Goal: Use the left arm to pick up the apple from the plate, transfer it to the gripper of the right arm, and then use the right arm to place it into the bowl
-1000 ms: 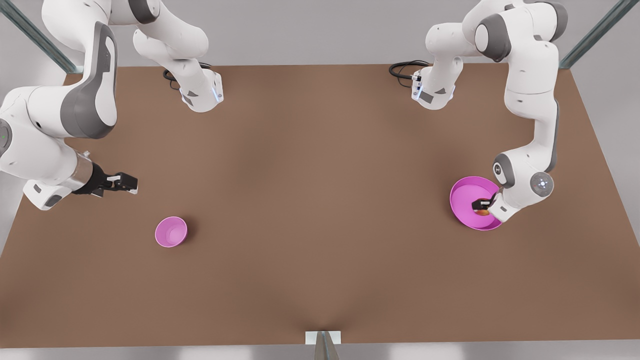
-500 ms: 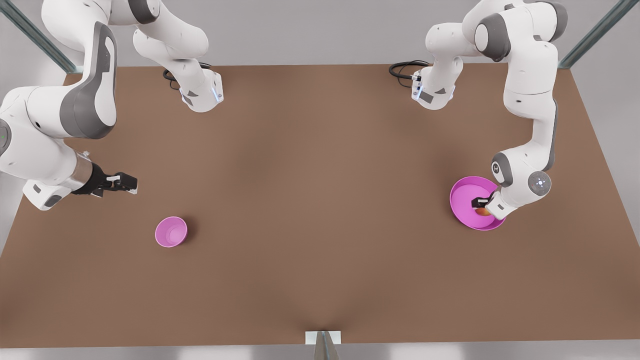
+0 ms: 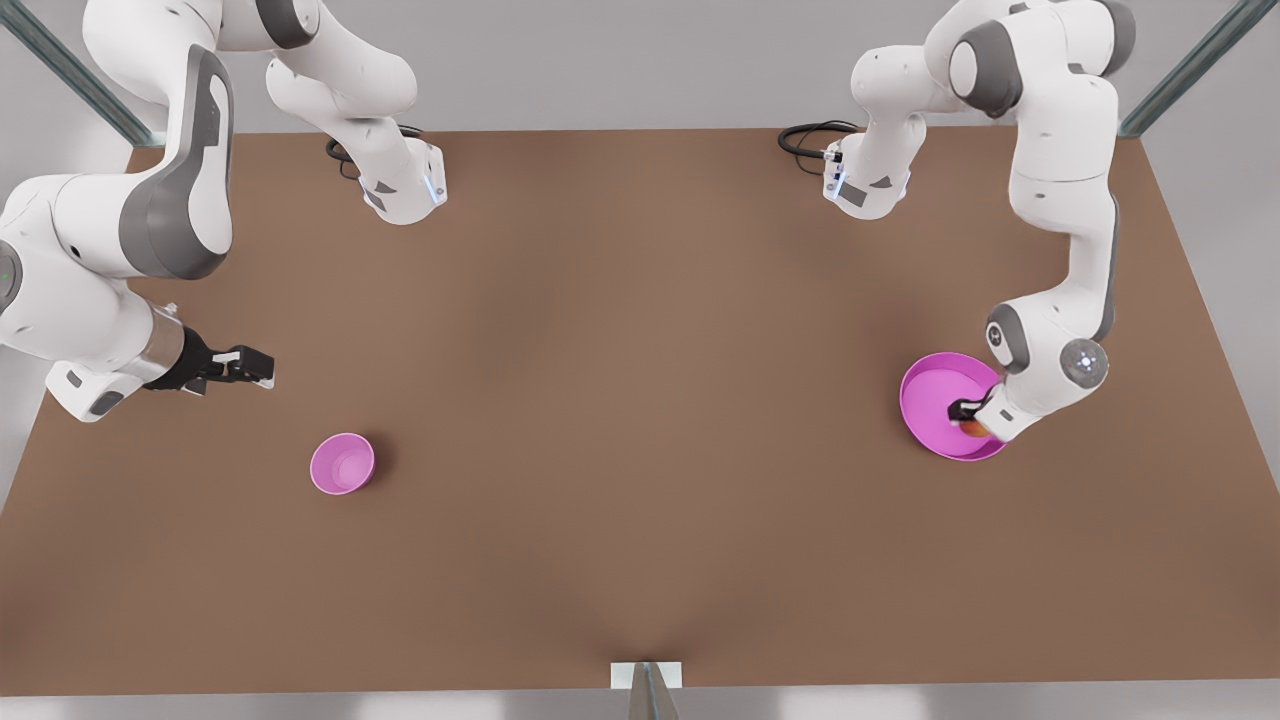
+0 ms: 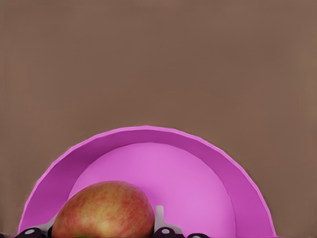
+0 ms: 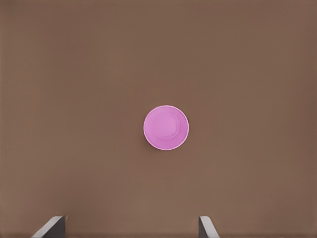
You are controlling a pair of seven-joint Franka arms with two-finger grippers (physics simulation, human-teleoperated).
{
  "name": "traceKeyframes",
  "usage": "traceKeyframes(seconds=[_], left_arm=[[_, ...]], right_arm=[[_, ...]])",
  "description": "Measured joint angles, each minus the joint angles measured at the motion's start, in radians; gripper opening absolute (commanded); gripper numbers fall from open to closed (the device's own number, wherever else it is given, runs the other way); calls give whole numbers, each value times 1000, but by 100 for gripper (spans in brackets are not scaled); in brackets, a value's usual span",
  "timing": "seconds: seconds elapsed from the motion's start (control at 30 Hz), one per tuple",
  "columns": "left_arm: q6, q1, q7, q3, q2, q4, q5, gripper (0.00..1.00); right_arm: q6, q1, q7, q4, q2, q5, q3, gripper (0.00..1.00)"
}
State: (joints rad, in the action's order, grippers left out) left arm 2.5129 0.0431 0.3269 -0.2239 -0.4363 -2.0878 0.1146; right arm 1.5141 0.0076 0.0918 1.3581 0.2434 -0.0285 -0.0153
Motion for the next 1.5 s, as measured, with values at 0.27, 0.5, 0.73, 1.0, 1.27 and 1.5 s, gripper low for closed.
traceKeyframes(seconds=[0.27, 0.5, 0.73, 1.0, 1.27, 1.5], left_arm=[[-184, 139, -4, 255, -15, 409, 160, 69], [-234, 157, 195, 565, -338, 817, 675, 69], [-138, 274, 559, 739, -625, 1150, 968, 69], [5, 345, 931, 757, -717, 1247, 1018, 65], [67, 360, 1179, 772, -725, 1248, 1032, 66], [107, 374, 1325, 792, -743, 1248, 1037, 66]], right_arm=[[0, 0, 4, -1, 0, 0, 0, 100], [16, 4, 3, -3, 46, -124, 5, 100], [68, 18, 3, -5, 255, -770, 14, 100], [148, 31, 74, -56, 445, -1249, 50, 100], [168, 25, 223, -134, 585, -1426, 49, 100], [174, 37, 361, -122, 601, -1480, 119, 100]])
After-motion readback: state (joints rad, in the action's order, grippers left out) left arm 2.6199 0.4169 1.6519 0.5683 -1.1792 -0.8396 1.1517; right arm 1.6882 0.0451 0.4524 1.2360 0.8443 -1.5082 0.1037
